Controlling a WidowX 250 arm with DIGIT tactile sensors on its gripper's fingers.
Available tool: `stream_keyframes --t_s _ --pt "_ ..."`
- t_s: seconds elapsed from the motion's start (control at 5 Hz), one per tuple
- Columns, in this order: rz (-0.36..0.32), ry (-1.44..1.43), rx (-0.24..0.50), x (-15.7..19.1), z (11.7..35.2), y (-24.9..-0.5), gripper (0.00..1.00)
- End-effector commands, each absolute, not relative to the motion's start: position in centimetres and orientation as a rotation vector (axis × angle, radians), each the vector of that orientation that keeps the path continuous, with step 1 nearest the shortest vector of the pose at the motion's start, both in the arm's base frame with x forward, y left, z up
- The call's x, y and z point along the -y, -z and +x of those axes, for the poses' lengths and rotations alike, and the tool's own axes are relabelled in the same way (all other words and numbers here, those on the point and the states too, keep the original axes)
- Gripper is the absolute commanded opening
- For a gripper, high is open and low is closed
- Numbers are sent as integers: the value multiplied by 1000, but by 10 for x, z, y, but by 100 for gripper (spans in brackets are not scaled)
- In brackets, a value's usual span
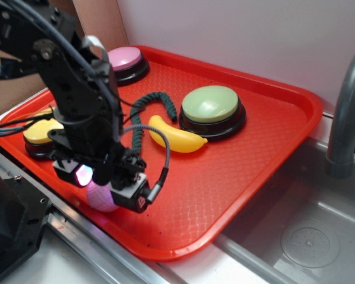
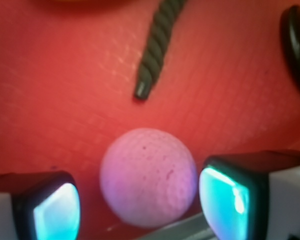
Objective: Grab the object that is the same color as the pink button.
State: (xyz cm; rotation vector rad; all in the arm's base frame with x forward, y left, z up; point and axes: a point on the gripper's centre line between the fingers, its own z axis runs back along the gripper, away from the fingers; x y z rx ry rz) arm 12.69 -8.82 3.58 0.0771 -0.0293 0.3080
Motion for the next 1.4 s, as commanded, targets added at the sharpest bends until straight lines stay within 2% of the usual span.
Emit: stream_keyframes --t_s 0.0,0.2,0.4,0.6,0.8,1.0,1.2 --pt "90 -314 21 80 129 -20 60" --pt "88 -305 31 80 130 -22 0" --pt "43 -281 64 74 138 -38 0" --pt "53 -222 80 52 161 -75 0" --pt "28 -244 123 21 184 -120 0" --pt "26 -300 191 -8 196 -155 0" --pt "27 -390 260 -36 202 -176 0"
